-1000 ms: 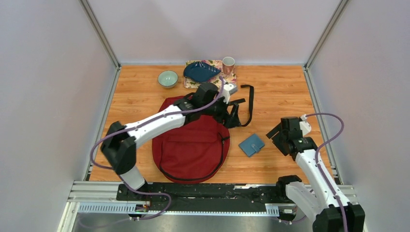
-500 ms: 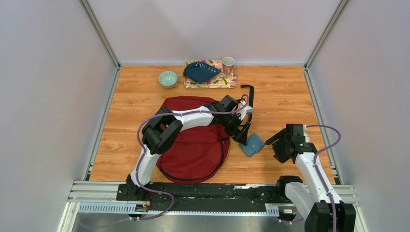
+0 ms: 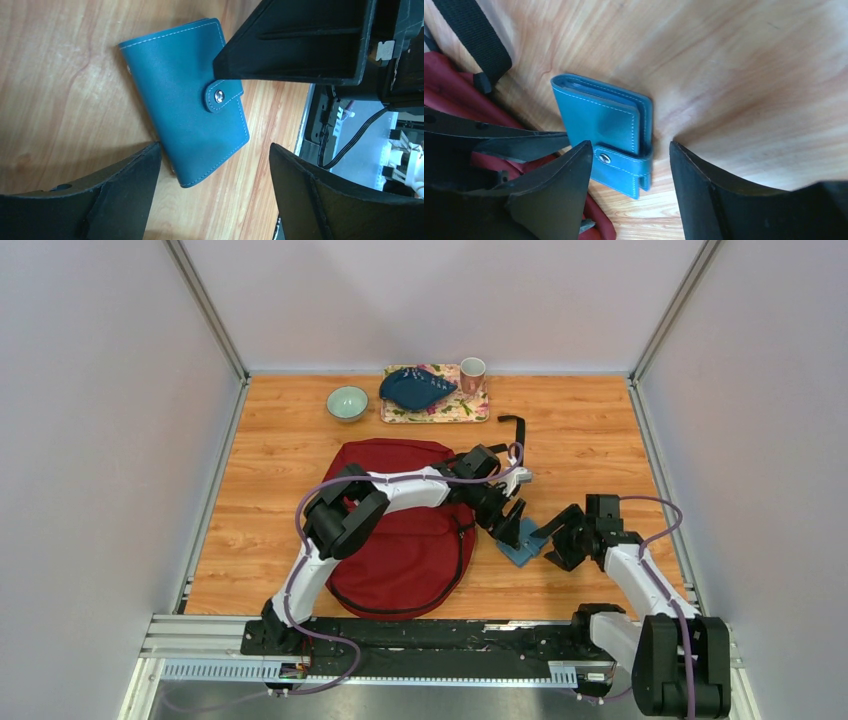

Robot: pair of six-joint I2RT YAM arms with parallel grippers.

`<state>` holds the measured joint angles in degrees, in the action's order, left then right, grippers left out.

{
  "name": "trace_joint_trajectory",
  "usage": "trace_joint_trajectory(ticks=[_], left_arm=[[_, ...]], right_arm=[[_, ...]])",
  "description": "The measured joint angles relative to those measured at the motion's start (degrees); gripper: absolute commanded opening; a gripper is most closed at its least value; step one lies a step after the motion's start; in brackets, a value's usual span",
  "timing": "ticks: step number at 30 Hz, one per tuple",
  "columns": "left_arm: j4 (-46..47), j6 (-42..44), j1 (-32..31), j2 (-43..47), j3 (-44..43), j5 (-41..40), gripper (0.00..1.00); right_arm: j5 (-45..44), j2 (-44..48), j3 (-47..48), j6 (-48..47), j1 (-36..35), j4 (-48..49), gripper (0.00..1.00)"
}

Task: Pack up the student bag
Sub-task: Pick up the stationery from the center of the board.

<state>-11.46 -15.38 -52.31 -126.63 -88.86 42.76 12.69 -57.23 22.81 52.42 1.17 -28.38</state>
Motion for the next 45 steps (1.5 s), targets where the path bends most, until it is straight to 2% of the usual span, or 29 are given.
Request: trace_joint_trajectory(ticks=[2, 7, 10, 14, 16, 17, 20, 22, 23, 25, 28, 29, 32, 38, 45], left_arm=[[0.59, -0.90, -0.33, -0.57, -0.31, 0.48, 0.82], [1.11, -2.86, -0.57, -1.64, -0.90, 0.63, 0.60], [0.70, -3.82, -0.31, -2.56, -1.51, 0.48, 0.51], [0.24, -4.63, -0.22, -3.37, -1.97, 0.13, 0.33], [0.00, -5.11, -0.13, -3.65, -2.08, 0.09, 0.29], [-0.09, -5.31, -0.07, -3.72, -2.08, 0.09, 0.22], [-0.61, -5.90, -0.04, -3.78, -2.10, -0.28, 0.12], [-0.90, -6.27, -0.02, -3.80, -2.40, -0.17, 0.03], [-0.96, -6.43, -0.04, -3.80, -2.49, -0.15, 0.00], [-1.05, -6.82, -0.04, -3.80, -2.62, 0.02, 0.00], [-1.05, -7.15, -0.04, -3.80, -2.62, 0.11, 0.00], [-0.96, -7.32, -0.04, -3.80, -2.62, 0.11, 0.00], [-0.90, -7.58, -0.42, -3.69, -2.62, -0.59, 0.00], [-1.99, -8.17, -0.42, -0.52, -1.51, -4.11, 0.00], [0.26, -10.95, 3.15, 13.81, 7.78, -4.92, 0.00]], right_arm=[[1.64, -1.38, -0.15, -0.07, 0.00, 2.21, 0.62], [4.22, -2.54, -1.03, -0.44, 0.04, 5.57, 0.54], [4.33, -1.44, -1.86, -1.01, 0.13, 6.03, 0.45], [3.93, 0.96, -2.91, -1.73, 0.15, 5.90, 0.24], [3.34, 2.08, -3.32, -2.08, 0.20, 5.44, 0.18], [3.19, 2.54, -3.41, -2.25, 0.26, 5.09, 0.10], [2.93, 3.13, -3.41, -2.64, 0.26, 4.90, 0.01], [2.84, 3.13, -3.43, -2.75, 0.26, 4.79, 0.01], [2.82, 3.13, -3.43, -2.80, 0.28, 4.72, 0.01], [2.82, 3.15, -3.43, -2.91, 0.31, 4.68, 0.05], [2.75, 3.54, -3.43, -3.37, 0.31, 4.48, 0.36], [2.73, 3.85, -3.39, -3.82, 0.31, 4.13, 0.50], [2.43, 5.66, -2.47, -5.40, 0.22, 1.92, 0.66], [1.14, 14.01, 1.73, -8.04, 0.15, -2.43, 0.69], [5.77, 21.05, 4.68, -10.88, 0.15, -2.93, 0.69]])
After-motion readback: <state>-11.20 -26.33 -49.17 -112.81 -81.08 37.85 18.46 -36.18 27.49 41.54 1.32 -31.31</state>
